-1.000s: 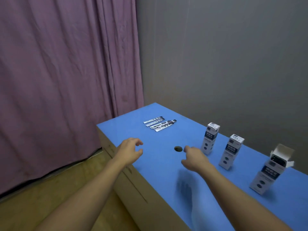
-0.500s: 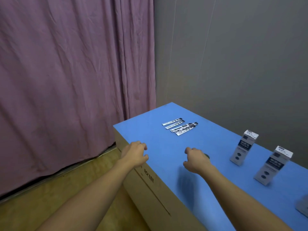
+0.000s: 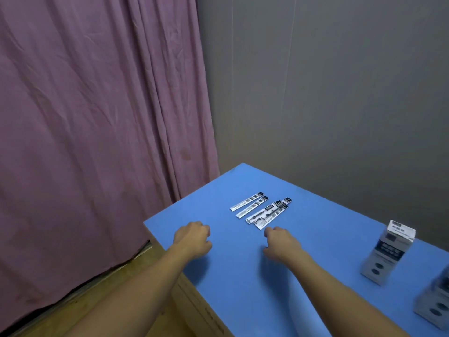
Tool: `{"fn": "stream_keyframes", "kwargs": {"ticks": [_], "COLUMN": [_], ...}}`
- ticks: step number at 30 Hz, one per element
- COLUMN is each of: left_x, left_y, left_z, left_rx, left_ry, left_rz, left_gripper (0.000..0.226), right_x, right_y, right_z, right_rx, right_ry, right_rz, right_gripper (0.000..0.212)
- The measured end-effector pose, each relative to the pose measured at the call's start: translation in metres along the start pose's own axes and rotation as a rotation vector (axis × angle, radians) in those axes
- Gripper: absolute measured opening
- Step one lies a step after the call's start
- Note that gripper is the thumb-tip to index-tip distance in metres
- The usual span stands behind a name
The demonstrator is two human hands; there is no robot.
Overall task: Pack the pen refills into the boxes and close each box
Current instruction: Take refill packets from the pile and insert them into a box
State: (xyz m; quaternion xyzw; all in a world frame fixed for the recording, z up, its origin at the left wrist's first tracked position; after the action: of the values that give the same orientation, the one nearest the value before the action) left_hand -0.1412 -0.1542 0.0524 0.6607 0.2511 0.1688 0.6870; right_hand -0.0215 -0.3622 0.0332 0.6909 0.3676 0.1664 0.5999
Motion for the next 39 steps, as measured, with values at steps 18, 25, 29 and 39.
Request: {"fn": "stream_keyframes", "kwargs": {"ticks": [18,25,29,39], "left_x": [0.153,0.19,0.206,0.221], "left_y": [-0.02,-0.023,-0.03,-0.034], "left_z": [0.08,0.127,0.143,0.142], "left_rx": [-0.149,-0.135,-0.068,0.066], "left_ry": [-0.068,-0.182,-0.223,-0.315], "left_rz": [-0.02,-0.059,-0.06,-0.063], "left_gripper": [0.029,0.043,0.057,0.029], "right_x": [0.056,0.06,0.062,0.06], "right_y": [0.011,0.016,0.015,0.007], "right_z": [0.077,0.087,0.087,0.08], "right_rx": [0.075,0.126,0.138,0.136], "right_ry": [-0.146,-0.259,-0.319,-0.419], "right_rz": [0.017,0.07,0.077,0.07], "right_gripper": [0.039,0.04,0.041,0.038]}}
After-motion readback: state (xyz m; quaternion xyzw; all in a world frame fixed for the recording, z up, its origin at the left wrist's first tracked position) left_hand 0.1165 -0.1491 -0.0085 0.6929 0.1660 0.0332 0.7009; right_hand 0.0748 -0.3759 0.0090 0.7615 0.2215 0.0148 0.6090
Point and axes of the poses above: each hand's wrist, its own x-axis towards the middle knuckle, its own y-axis out of the back of the hand, z = x × y, the point moved 9 cm from there along x, towards the middle knuckle, and after that the axes turned 11 degrees about y, right-handed, at the moved point
